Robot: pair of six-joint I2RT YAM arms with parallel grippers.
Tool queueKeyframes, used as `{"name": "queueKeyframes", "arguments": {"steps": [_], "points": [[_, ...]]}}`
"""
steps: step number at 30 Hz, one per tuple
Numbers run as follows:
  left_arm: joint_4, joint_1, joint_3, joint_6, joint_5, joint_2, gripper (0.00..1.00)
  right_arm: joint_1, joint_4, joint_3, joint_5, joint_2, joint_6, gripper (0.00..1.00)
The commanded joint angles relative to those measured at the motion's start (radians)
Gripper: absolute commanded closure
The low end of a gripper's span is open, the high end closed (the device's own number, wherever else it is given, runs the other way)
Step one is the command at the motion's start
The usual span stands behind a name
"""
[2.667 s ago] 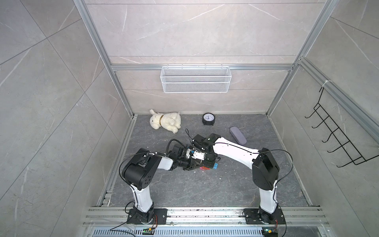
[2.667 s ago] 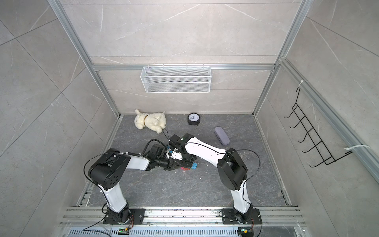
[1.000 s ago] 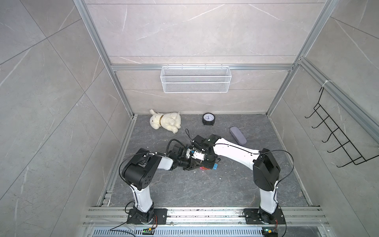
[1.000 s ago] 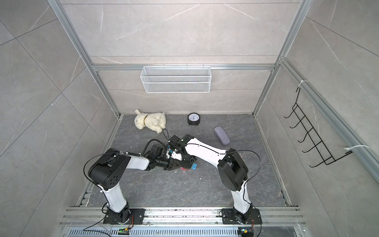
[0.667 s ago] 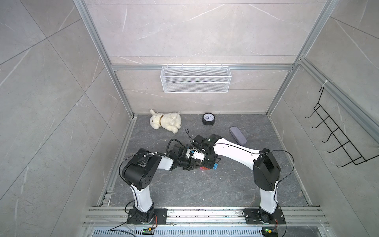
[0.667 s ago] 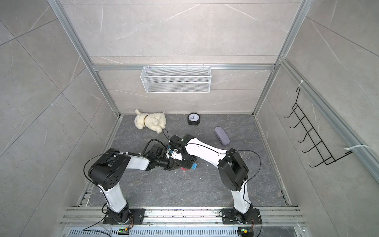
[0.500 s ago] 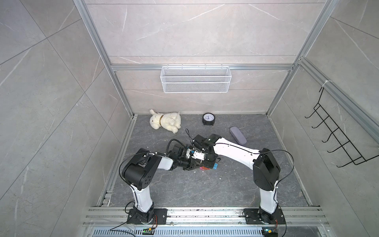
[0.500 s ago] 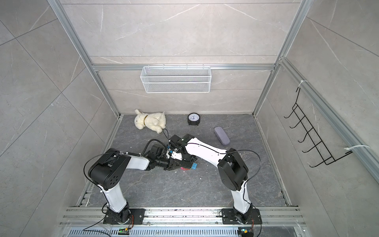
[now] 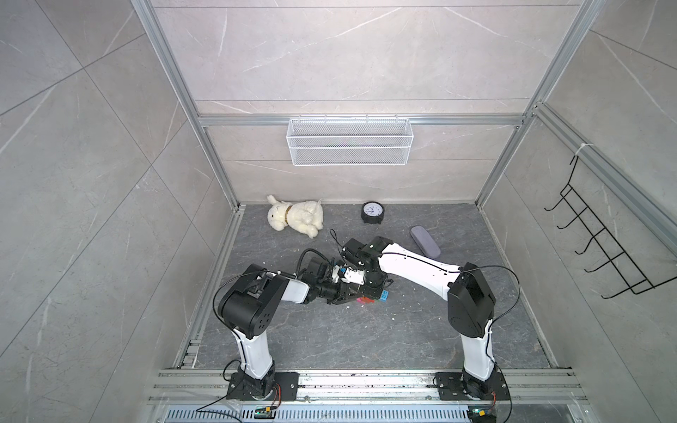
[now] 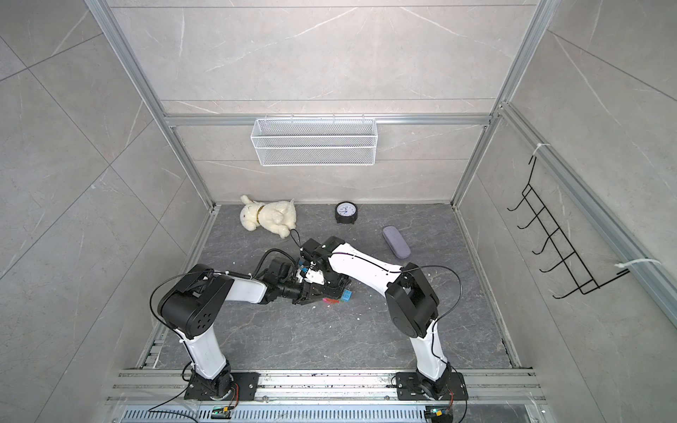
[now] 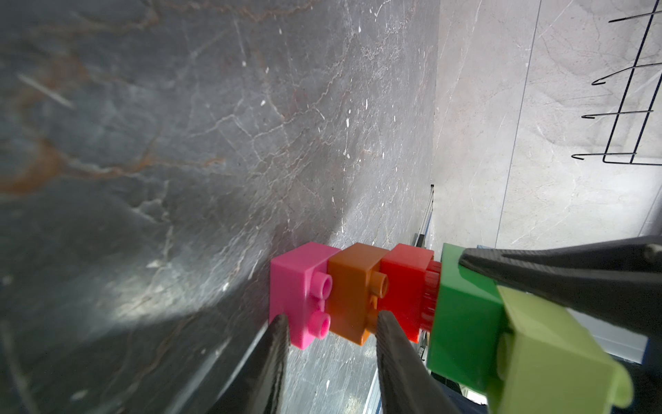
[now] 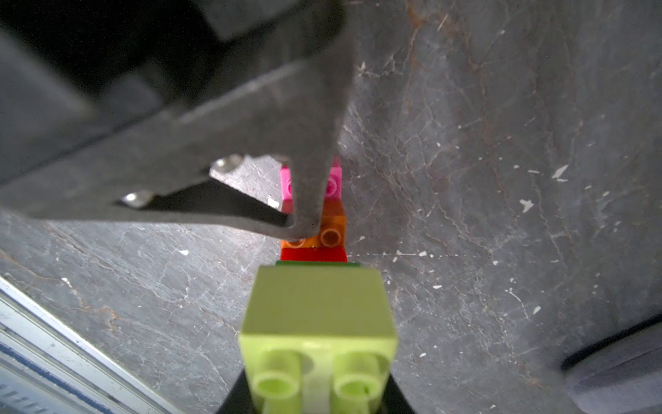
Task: Assemble the letter y with lego
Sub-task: Assemble the lego brick with the lego brick.
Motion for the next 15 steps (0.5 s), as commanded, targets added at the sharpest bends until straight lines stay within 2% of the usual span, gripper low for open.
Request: {"name": "queueKeyframes", "arguments": {"steps": [1, 8, 15], "points": [[-0.218, -0.037, -0.052, 0.084, -0.241, 0.050, 0.59, 0.014, 0.058, -0.063, 0.026, 0.117, 0.026, 0.69], [-0.218, -0.036, -0.048, 0.081, -0.238, 0.058, 0.59, 0.014, 0.120, -0.104, -0.007, 0.082, 0.091, 0.70], [-0.218, -0.036, -0.048, 0.082, -0.238, 0.058, 0.59, 0.056, 0.144, -0.130, 0.039, 0.073, 0.038, 0.69]]}}
